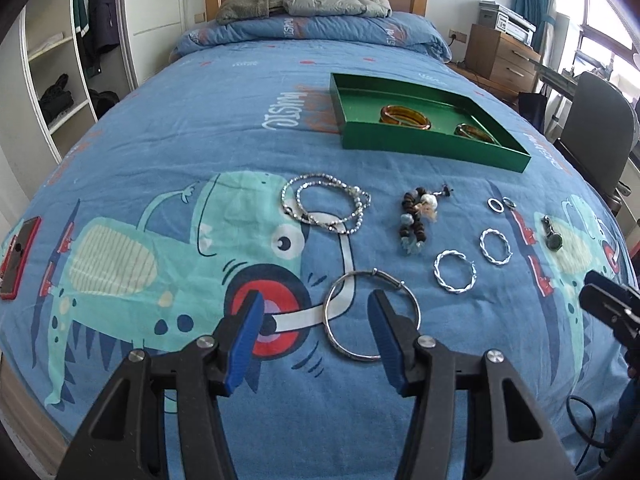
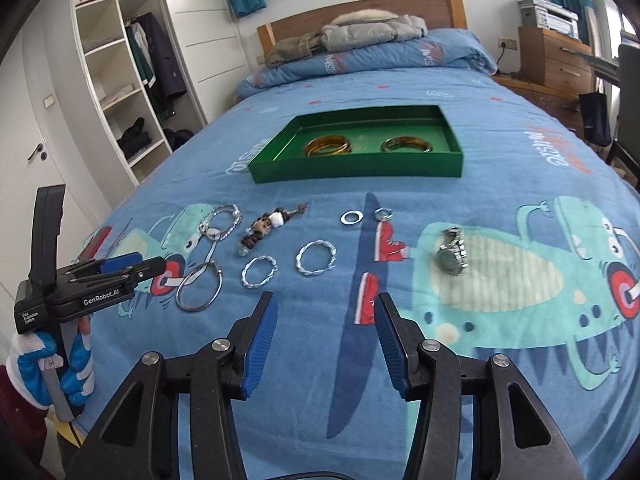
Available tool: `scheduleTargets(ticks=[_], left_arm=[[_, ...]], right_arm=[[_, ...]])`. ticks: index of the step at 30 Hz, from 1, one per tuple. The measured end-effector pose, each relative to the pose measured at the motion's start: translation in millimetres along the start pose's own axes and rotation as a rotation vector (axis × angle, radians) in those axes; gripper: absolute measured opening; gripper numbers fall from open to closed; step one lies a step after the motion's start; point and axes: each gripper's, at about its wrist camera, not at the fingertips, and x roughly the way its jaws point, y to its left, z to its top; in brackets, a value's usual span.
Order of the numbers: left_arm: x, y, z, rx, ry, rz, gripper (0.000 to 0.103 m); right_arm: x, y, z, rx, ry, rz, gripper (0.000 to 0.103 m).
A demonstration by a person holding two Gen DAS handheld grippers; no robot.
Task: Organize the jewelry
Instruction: 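Grasp the plain silver hoop with the left tool while the right tool grasps the twisted silver hoop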
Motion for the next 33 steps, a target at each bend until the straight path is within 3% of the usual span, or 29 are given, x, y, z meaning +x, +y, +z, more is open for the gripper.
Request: scheduleTargets(ticks=[4, 9, 15, 17, 22, 27, 30, 33], left_arm=[[21, 11, 1, -0.034, 0.063, -0.036, 0.051], [42, 14, 0, -0.027, 0.120, -0.062, 0.043], [52, 4, 1, 0.045, 0.111, -0.063, 0.035], [54, 2, 2, 0.057, 0.102, -0.041, 0.025], [58, 7, 7, 0.034, 0.082, -0.022, 0.010], [60, 9, 9, 0.022, 0.065, -0.009, 0.006], [57, 8, 9, 0.025, 0.053, -0.005, 0.005], [53, 11, 9, 0.009, 0.039, -0.020, 0.003]], right_arm=[[34, 13, 0, -0.021, 0.057, 0.048, 0.042], [69, 18, 3, -0.008, 0.112, 0.097, 0.035], [98, 26, 13, -0.022, 0.135, 0.121, 0.033], [103, 29, 17, -0.034, 0.134, 0.121, 0.033], [116, 38, 23, -0.081, 0.141, 0.103, 0.033], [126, 48, 22, -0.173, 0.147, 0.057, 0.033], [129, 52, 21, -0.209, 0.143, 0.022, 0.028], [130, 49, 22, -0.193, 0.137, -0.003, 0.012]])
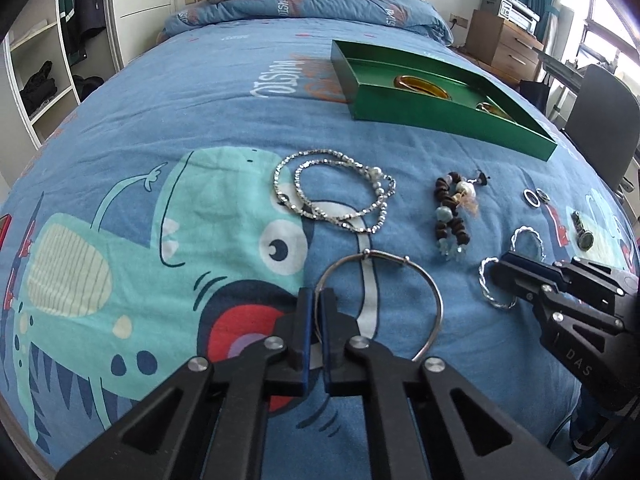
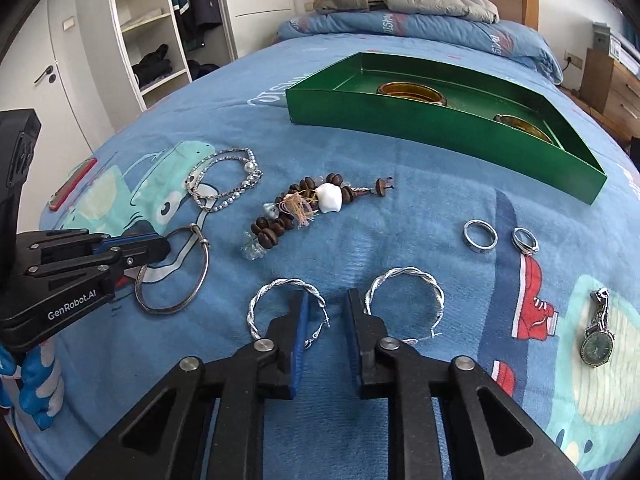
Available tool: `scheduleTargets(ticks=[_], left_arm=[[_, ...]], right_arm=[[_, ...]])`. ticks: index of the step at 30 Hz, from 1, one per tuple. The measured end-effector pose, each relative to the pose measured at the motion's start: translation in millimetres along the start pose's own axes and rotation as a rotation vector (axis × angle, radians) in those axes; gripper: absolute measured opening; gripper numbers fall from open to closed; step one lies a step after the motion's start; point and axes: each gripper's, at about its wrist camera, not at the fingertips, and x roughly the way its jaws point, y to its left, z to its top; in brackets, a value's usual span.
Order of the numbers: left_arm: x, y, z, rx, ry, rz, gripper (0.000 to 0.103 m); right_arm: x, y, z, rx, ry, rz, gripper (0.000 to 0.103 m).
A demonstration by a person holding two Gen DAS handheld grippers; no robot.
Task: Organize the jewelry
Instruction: 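Grasp the plain silver hoop with the left tool while the right tool grasps the twisted silver hoop, then carry both silver hoops into the green tray beside the bangles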
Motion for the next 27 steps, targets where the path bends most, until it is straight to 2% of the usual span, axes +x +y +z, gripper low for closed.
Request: scheduleTargets(ticks=[2, 13, 27], left_arm=[[-3, 0, 0, -0.002, -0.010, 0.000, 0.003], [-35, -13, -3, 0.041, -0.103, 0.037, 0.003], [-79, -37, -4, 0.102, -0.150, 0.048, 0.003]], right_arm=[[-2, -2, -1, 0.012, -0.003, -0.005, 0.008], [-54, 3, -14, 0.041, -0.074, -0.032, 0.007], [-130, -27, -33, 0.128, -0.193, -0.073, 0.007]])
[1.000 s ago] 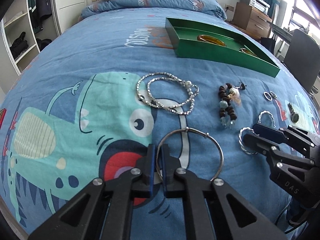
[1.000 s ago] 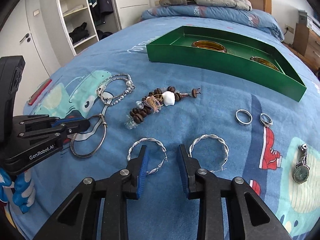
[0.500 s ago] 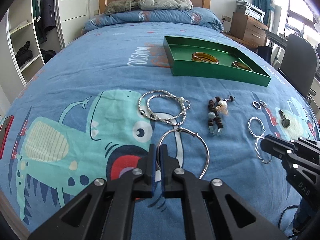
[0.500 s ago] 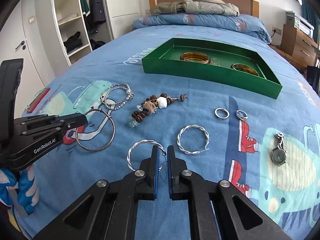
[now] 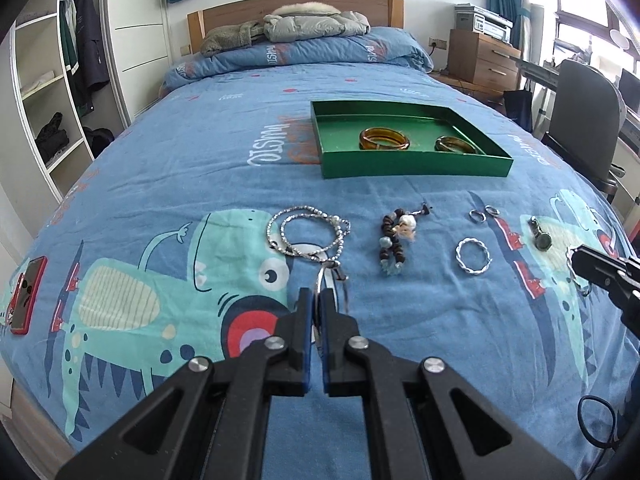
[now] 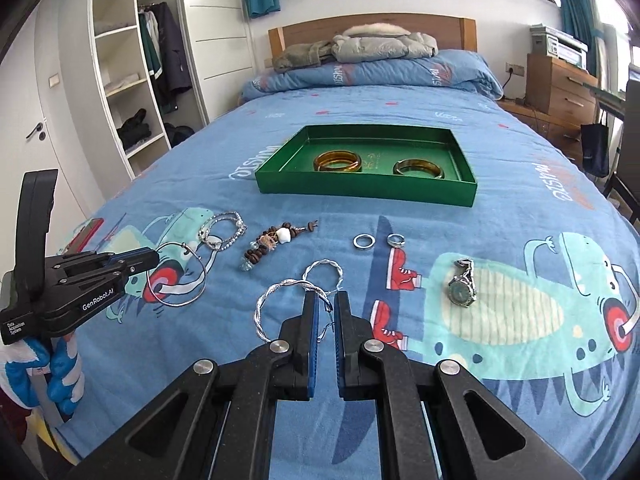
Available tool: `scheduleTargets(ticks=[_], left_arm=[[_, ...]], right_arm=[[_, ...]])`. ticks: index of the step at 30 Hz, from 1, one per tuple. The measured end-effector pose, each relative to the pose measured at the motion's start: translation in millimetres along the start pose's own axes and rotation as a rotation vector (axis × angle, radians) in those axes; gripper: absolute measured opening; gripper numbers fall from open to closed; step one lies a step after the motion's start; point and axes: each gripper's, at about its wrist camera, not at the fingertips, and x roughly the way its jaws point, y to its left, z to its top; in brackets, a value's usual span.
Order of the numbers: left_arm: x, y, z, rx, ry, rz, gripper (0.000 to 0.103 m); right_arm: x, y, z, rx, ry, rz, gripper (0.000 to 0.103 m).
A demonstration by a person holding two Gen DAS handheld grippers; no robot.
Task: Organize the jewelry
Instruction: 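Carry both silver hoops into the green tray beside the bangles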
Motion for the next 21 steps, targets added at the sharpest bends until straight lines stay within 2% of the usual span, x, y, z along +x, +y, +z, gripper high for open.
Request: scheduleTargets(ticks=[6, 11, 16, 21], left_arm=[[-15, -9, 19, 0.032, -0.023, -0.015, 0.003], [-22, -18, 47, 0.065, -0.043, -0.043, 0.003], [-11, -29, 91, 0.082, -0.058, -0.082, 0.003], [17, -45, 147, 0.099, -0.078, -0.123, 0.003]], right_arm=[[-14, -16, 3, 0.031, -0.039, -0.004, 0.007], [-15, -27, 11, 0.049, -0.056, -0.001, 0.007], [-3, -43, 32, 0.054, -0.066, -0.014, 0.007], [19, -64, 75, 0.039, -0.093, -0.043, 0.007]])
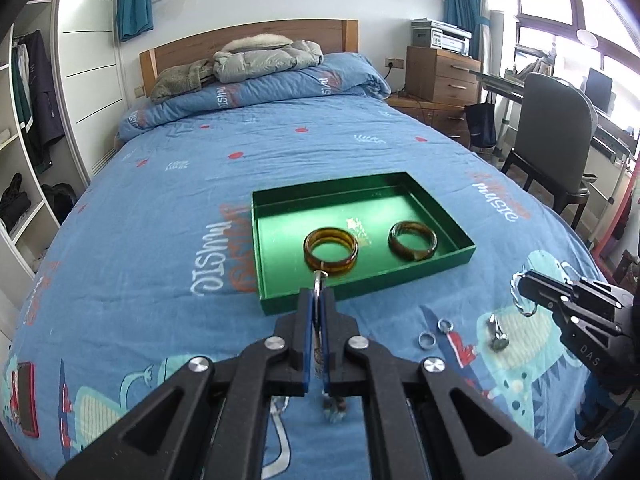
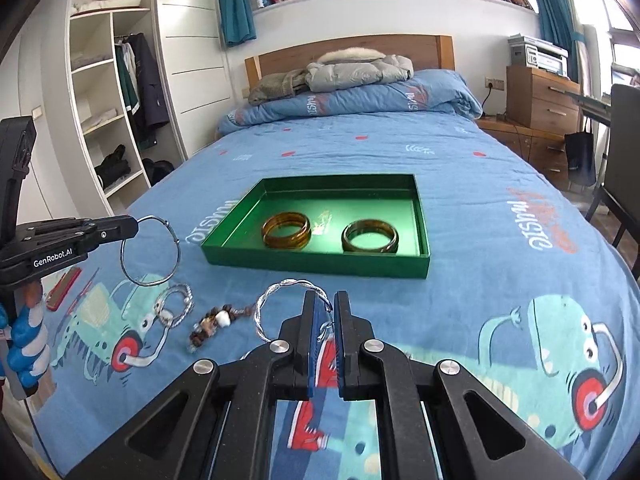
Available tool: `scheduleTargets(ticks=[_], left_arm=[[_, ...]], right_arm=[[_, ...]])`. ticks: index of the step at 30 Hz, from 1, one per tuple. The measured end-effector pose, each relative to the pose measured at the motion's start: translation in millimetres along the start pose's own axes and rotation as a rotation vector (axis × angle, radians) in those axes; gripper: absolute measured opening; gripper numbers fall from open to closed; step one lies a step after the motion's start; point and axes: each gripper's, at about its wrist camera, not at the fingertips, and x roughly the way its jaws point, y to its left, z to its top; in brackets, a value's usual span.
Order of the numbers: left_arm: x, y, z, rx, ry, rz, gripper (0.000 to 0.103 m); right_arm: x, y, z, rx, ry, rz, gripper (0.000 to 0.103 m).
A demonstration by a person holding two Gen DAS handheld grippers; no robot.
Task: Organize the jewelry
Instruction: 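Carry both silver hoops into the green tray beside the bangles, then open both tools to release the hoops in the tray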
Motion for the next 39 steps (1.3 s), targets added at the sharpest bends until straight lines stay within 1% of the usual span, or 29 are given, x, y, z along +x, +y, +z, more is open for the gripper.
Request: scheduleTargets(ticks=[4, 9, 12, 16, 18, 21, 22, 24, 28, 31, 34, 36, 38, 39], left_arm=[[45, -4, 39, 0.005, 0.000, -0.015, 0.003], [115, -12, 77, 0.000, 0.039, -0.036, 0.003], [150, -19, 96, -0.007, 0.051, -0.057, 0.003], [184, -21, 113, -0.031, 0.049, -0.068, 0.003], [201, -15, 115, -0.061, 0.069, -0.067, 0.003], [227, -1, 110, -0.106, 0.117, -0.050, 0.003], [231, 5, 109, -0.116, 0.116, -0.034, 0.003], [240, 18, 105, -0.152, 0.149, -0.040, 0.003], [256, 35, 90, -0.184, 0.204, -0.007, 0.003], [261, 45, 84, -0.237, 0.231, -0.030, 0.003], [265, 46, 83, -0.245, 0.256, -0.020, 0.003], [269, 44, 82, -0.242, 0.288, -0.019, 0.004], [273, 45, 78, -0.254, 0.317, -0.010, 0.004], [273, 46, 78, -0.260, 0.319, -0.011, 0.005]], right_arm=[[36, -17, 40, -0.008, -0.012, -0.027, 0.007], [98, -39, 79, -0.001, 0.012, -0.051, 0.007], [135, -53, 95, 0.014, 0.038, -0.064, 0.007], [174, -68, 107, 0.031, 0.077, -0.085, 0.007], [188, -72, 109, 0.045, 0.098, -0.090, 0.007], [209, -78, 108, 0.064, 0.155, -0.097, 0.007], [216, -80, 107, 0.071, 0.177, -0.099, 0.007], [227, -81, 104, 0.076, 0.212, -0.108, 0.007], [241, -79, 99, 0.064, 0.266, -0.126, 0.007], [246, -78, 95, 0.056, 0.283, -0.140, 0.008], [246, -80, 94, 0.060, 0.289, -0.146, 0.008], [245, -79, 94, 0.052, 0.294, -0.160, 0.008], [243, -80, 94, 0.064, 0.295, -0.153, 0.009], [242, -80, 95, 0.071, 0.295, -0.153, 0.010]])
